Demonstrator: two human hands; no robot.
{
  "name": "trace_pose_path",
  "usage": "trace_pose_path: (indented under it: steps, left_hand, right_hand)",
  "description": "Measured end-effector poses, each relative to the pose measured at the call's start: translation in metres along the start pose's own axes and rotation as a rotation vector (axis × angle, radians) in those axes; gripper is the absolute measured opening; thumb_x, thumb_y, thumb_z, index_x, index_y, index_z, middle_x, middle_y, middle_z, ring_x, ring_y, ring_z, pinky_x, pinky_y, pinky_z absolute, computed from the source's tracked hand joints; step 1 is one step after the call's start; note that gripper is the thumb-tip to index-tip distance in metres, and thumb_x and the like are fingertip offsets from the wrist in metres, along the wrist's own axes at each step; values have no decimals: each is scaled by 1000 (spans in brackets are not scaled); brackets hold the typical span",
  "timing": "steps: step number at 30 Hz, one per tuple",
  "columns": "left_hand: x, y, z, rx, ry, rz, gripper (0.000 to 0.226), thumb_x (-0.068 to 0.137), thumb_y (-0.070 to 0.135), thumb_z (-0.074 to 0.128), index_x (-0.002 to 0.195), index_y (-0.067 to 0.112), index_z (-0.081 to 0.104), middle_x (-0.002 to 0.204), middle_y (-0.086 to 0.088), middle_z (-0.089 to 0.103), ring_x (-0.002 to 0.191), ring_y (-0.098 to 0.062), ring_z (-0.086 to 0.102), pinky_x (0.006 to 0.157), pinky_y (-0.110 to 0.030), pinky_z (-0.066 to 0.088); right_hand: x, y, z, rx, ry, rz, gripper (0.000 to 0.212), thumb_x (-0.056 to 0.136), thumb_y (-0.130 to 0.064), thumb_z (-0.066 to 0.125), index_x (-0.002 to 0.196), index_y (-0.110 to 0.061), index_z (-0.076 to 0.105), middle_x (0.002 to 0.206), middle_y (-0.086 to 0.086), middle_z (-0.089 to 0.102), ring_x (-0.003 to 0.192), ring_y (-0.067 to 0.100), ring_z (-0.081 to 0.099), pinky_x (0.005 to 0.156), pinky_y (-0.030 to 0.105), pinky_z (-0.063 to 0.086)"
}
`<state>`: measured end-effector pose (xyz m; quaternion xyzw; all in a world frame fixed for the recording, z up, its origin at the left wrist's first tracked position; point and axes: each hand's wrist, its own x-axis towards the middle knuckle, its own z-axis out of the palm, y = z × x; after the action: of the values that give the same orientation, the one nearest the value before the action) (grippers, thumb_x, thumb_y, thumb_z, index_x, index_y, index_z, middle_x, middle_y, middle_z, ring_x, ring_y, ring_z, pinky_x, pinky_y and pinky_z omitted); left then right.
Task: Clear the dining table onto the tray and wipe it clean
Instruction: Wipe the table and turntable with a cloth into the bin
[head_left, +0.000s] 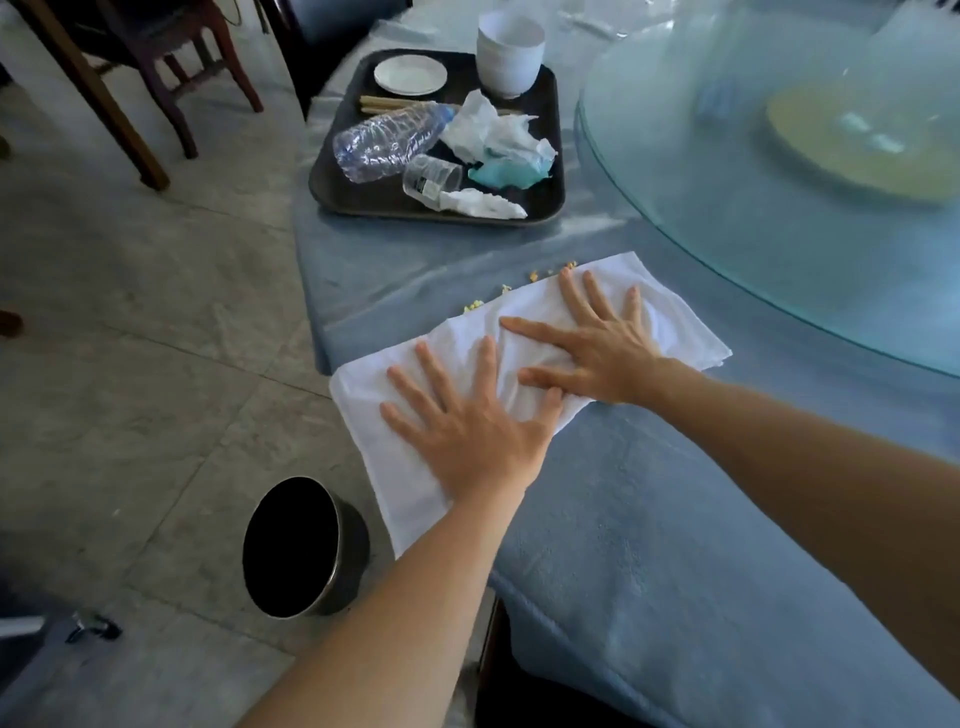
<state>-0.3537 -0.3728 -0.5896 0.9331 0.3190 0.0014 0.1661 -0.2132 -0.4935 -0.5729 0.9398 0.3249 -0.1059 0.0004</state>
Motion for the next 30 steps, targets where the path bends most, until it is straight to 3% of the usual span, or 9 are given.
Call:
trace_pose_path:
  steps: [8, 15, 20, 23, 25, 27, 28, 29, 30]
  left_hand:
    - [-27, -10, 1, 16, -16, 87, 85, 82, 83, 28, 158, 43, 22, 168, -19, 7, 152, -51, 0, 117, -70, 3]
    - [-26, -14, -7, 92, -158, 145, 87, 85, 74, 29, 161, 31, 19, 165, -29, 3, 148, -59, -3, 114, -76, 7]
    - [-18, -11, -20, 67, -390, 123, 91, 86, 72, 29, 161, 29, 1, 163, -32, -14, 145, -60, -17, 111, -78, 0]
    - [-4, -12, -43, 111, -723, 182, 96, 91, 72, 31, 150, 34, -35, 145, -26, -53, 132, -56, -47, 110, -74, -15]
    - [11, -17, -72, 124, -925, 232, 94, 92, 70, 34, 150, 37, -32, 142, -23, -57, 130, -54, -50, 113, -71, -13]
    - [35, -23, -98, 153, -1036, 298, 79, 89, 71, 29, 157, 42, 4, 159, -23, -33, 143, -53, -29, 118, -62, 7]
    - [51, -24, -113, 150, -1058, 348, 66, 85, 72, 27, 144, 44, 38, 165, -21, 2, 150, -49, -4, 115, -52, 22]
    - [68, -25, -126, 98, -1058, 378, 56, 84, 71, 28, 114, 38, 61, 151, -12, 42, 144, -38, 28, 107, -43, 34]
    - [83, -24, -138, 3, -1042, 378, 47, 87, 68, 34, 87, 31, 63, 119, -3, 65, 125, -28, 52, 96, -38, 41]
  right_hand:
    - [-26, -4, 1, 19, 4, 1, 71, 73, -101, 13, 139, -82, -3, 171, 9, -22, 156, 40, -19, 114, 80, -4]
    - [-25, -6, 0, -24, 28, -23, 74, 79, -98, 24, 146, -76, 4, 172, 12, -16, 157, 44, -11, 114, 81, 4]
    - [-26, -6, -1, -1, 57, -10, 76, 80, -96, 29, 150, -69, 16, 173, 13, -7, 158, 43, -3, 114, 81, 6]
    - [-23, -7, -4, -4, 13, 10, 76, 82, -93, 35, 152, -66, 20, 173, 13, -4, 158, 42, -1, 115, 80, 6]
    - [-22, -11, -8, 12, -37, 46, 75, 83, -91, 38, 152, -66, 21, 173, 12, -5, 158, 42, -3, 116, 79, 3]
    - [-25, -20, -13, 94, -64, 107, 70, 87, -87, 38, 152, -66, 22, 173, 10, -7, 159, 40, -6, 117, 76, 0]
    - [-28, -26, -14, 156, -63, 153, 66, 89, -84, 39, 151, -66, 23, 174, 9, -7, 159, 39, -6, 118, 74, 0]
    - [-33, -37, -14, 220, -50, 223, 63, 91, -79, 41, 151, -64, 27, 174, 10, -4, 159, 39, -4, 121, 70, 3]
    - [-40, -53, -13, 287, 2, 329, 62, 92, -73, 45, 151, -60, 34, 173, 11, 2, 159, 38, 2, 123, 66, 12]
